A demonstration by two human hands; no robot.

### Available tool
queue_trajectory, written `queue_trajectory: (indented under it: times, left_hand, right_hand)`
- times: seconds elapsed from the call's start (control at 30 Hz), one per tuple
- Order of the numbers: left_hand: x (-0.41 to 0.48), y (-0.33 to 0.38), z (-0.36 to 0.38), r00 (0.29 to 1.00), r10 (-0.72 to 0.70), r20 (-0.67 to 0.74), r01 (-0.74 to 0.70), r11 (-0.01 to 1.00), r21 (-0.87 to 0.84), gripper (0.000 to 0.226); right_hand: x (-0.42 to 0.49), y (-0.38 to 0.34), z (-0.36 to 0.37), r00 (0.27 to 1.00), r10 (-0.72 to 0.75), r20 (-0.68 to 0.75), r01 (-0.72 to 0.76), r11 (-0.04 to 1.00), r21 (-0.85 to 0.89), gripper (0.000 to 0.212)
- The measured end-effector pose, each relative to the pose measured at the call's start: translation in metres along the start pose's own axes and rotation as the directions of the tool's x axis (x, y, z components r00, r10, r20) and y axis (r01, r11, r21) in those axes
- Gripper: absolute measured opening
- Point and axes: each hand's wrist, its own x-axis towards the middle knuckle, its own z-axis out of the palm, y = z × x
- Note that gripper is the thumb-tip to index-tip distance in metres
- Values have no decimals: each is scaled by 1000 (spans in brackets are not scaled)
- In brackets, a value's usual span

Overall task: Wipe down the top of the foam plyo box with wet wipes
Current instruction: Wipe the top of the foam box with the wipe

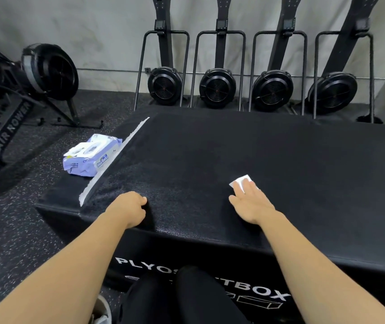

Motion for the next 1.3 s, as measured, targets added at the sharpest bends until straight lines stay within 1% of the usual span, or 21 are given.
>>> queue_trajectory:
  times: [0.1,0.2,0.33,0.4,0.47,0.53,0.6,0.67,0.73,0.83,0.93,0.97,1.03,1.13,1.23,1.3]
  left_hand:
    - [0,0,1,1000,-8,-13,8,1000,-6,51]
    - [2,-1,2,1000,-7,-7,7,1000,2,52]
    - [5,-2,1,1000,-6,3,6,999,36,52]
    - [6,-1,1,1000,-9,13,8,998,68,49]
    - [7,0,-1,1000,-13,18,12,997,80,47]
    - [6,1,-3,999,-16,28,13,996,91,47]
    - [6,3,-4,999,-15,36,11,993,119,45]
    - [5,5,-6,999,-25,34,21,991,129,43]
    - [2,9,-7,999,-37,29,33,992,121,41]
    - [-5,16,-12,998,-57,16,55,992,115,37]
    - [-11,23,-14,998,-68,-4,68,987,145,26]
    - [-12,25,-14,997,-72,-16,73,985,154,21]
    - [-14,27,-14,996,-78,-32,82,984,160,18]
    - [-15,30,-15,996,-80,-40,86,982,167,11]
    - [-13,33,-18,996,-78,-45,86,977,194,8]
    - [-11,36,-19,995,-88,-48,96,974,204,13]
  right_hand:
    - [6,-20,7,998,54,-11,-54,998,13,55]
    - [11,-61,26,998,37,-47,-37,999,8,59]
    - [20,-126,53,995,-104,7,104,994,-39,62]
    - [22,-143,59,982,-184,52,188,980,-69,61]
    - [26,-142,57,965,-252,77,258,963,-80,59]
    - [28,-125,48,954,-290,70,295,953,-71,55]
    - [28,-100,36,966,-253,46,255,966,-39,54]
    - [28,-72,23,984,-180,-5,180,984,3,52]
    - [28,-43,10,991,-123,-56,123,992,-4,48]
    - [31,-10,-3,998,-18,-55,17,1000,-5,50]
    - [35,-5,-4,997,65,-32,-64,998,14,53]
    - [36,-10,-2,996,84,-37,-83,996,28,55]
    - [38,-30,4,994,95,-55,-92,994,52,57]
    - [36,-73,21,998,-22,-59,24,1000,17,56]
    - [33,-118,40,986,-163,30,163,987,1,59]
    - [34,-133,46,969,-231,86,232,973,-6,59]
